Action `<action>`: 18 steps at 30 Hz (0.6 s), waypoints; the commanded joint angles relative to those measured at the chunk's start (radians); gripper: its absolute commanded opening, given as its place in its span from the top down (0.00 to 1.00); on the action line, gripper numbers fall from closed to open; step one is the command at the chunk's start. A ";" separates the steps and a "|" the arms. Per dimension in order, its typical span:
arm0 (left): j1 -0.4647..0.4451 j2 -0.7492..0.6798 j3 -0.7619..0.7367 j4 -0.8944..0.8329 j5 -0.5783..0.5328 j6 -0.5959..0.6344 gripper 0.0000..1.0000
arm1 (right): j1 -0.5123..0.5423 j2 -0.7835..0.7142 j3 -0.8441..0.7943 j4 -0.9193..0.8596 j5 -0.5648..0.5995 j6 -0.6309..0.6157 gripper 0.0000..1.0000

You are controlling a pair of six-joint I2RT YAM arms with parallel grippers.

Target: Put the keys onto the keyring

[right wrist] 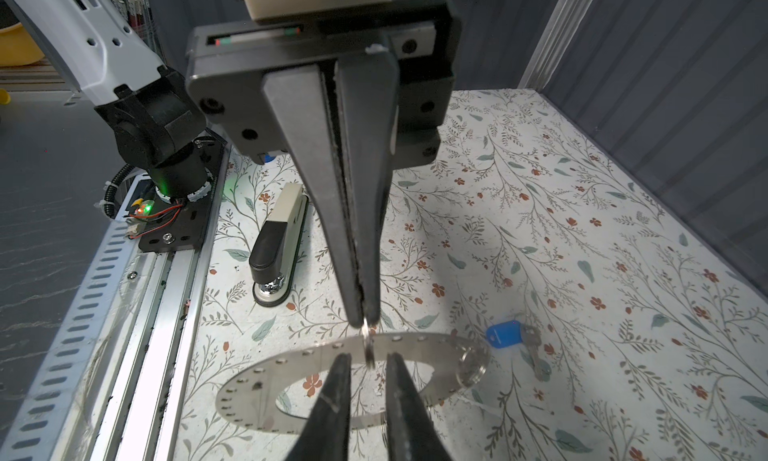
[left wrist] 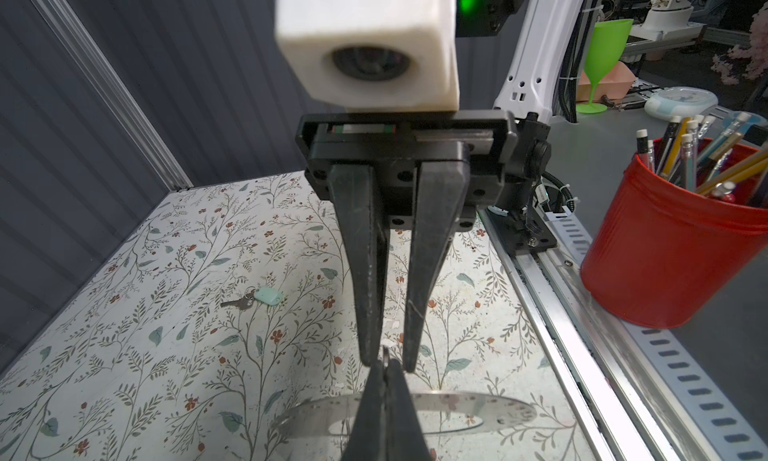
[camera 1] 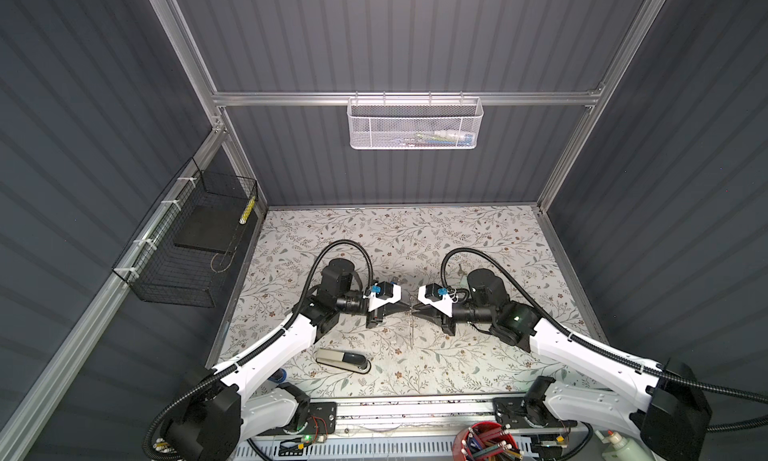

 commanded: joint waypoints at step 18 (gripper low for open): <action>-0.013 -0.011 0.036 0.001 -0.028 0.003 0.81 | -0.002 0.005 0.022 0.015 -0.031 0.026 0.96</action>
